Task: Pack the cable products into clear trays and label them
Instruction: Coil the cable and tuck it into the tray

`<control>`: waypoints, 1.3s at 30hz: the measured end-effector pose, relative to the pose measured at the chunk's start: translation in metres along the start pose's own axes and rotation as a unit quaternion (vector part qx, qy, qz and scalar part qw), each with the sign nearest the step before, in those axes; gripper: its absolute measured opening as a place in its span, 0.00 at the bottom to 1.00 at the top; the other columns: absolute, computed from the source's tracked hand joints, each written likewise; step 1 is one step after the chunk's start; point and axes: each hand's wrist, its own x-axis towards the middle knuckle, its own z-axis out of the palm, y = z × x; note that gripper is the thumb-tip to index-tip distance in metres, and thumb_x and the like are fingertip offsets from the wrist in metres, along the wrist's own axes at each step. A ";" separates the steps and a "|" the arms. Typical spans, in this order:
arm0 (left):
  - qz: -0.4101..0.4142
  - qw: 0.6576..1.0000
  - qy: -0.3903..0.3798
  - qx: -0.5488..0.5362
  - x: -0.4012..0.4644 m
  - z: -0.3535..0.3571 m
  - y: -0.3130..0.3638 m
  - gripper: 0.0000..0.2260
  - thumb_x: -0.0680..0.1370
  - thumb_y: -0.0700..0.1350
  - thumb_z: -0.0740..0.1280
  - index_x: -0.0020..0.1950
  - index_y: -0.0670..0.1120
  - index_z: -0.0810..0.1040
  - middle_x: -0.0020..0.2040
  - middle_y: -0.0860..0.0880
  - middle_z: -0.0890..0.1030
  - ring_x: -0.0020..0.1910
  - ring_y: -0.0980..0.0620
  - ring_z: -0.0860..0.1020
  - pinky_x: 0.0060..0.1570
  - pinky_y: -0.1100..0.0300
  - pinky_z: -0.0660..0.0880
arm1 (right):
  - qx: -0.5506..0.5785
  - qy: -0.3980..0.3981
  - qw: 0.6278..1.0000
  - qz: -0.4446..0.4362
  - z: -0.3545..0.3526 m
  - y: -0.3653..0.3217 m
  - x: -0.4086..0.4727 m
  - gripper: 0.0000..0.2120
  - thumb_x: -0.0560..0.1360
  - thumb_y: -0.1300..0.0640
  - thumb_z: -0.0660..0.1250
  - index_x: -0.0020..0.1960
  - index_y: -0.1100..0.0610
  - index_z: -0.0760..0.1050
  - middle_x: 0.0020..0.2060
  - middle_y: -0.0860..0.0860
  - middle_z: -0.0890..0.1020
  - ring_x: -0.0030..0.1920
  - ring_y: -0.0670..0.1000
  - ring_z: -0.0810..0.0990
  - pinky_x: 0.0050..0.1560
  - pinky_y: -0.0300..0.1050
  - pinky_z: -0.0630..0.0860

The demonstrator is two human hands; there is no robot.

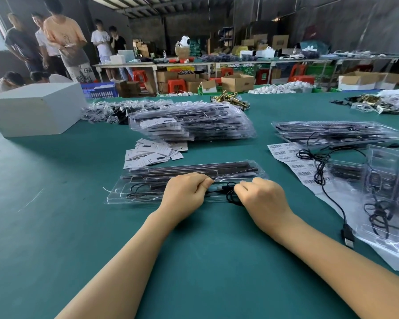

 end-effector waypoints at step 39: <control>0.022 1.000 0.020 0.008 -0.003 0.001 0.003 0.10 0.81 0.47 0.62 0.50 0.46 0.82 0.43 0.51 0.83 0.47 0.48 0.79 0.40 0.55 0.69 | 0.053 -0.069 0.995 0.054 0.002 -0.010 -0.003 0.18 0.46 0.70 0.79 0.27 0.56 0.74 0.22 0.48 0.74 0.23 0.50 0.72 0.21 0.36 0.62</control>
